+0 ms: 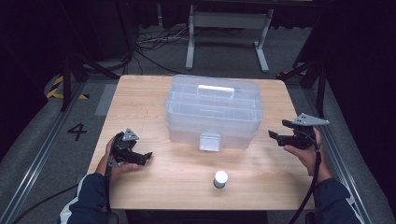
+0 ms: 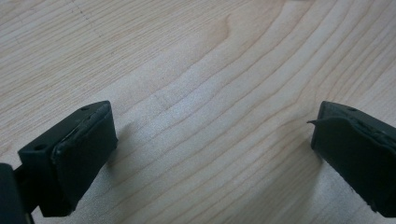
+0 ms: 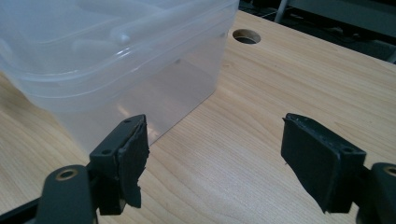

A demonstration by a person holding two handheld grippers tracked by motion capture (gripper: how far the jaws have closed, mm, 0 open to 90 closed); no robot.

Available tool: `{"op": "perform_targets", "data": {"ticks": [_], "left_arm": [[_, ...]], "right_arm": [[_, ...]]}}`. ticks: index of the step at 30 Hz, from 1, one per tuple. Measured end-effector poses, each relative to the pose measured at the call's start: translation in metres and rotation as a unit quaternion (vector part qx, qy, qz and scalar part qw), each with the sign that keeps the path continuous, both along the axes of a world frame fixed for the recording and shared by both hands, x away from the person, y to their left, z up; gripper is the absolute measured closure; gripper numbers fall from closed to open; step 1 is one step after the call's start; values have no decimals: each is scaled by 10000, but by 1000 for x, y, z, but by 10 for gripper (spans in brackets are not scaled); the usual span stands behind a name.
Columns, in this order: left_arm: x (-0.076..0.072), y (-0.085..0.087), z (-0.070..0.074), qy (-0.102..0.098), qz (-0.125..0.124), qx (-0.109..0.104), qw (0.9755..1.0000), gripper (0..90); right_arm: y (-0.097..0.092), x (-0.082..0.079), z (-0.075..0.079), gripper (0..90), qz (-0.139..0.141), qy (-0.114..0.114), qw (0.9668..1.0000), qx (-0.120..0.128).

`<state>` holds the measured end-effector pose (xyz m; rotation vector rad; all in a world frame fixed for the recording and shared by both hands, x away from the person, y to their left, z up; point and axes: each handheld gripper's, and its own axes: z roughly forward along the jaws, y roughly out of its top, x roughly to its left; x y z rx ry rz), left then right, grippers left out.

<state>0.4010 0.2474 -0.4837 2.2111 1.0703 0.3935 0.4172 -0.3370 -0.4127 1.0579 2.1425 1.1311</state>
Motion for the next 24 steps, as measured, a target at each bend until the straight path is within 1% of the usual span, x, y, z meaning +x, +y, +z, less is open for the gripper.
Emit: {"op": "perform_targets", "data": {"ticks": [10,13,24], "left_arm": [[0,0,0,0,1,1,10000,4],[0,0,0,-1,9,6,10000,4],[0,0,0,-4,17,6,10000,4]], "right_arm": [[0,-5,10,240,24,-134,9999,50],[0,-7,13,258,48,-181,9998,53],[-4,-11,31,266,19,-402,9991,123]]}}
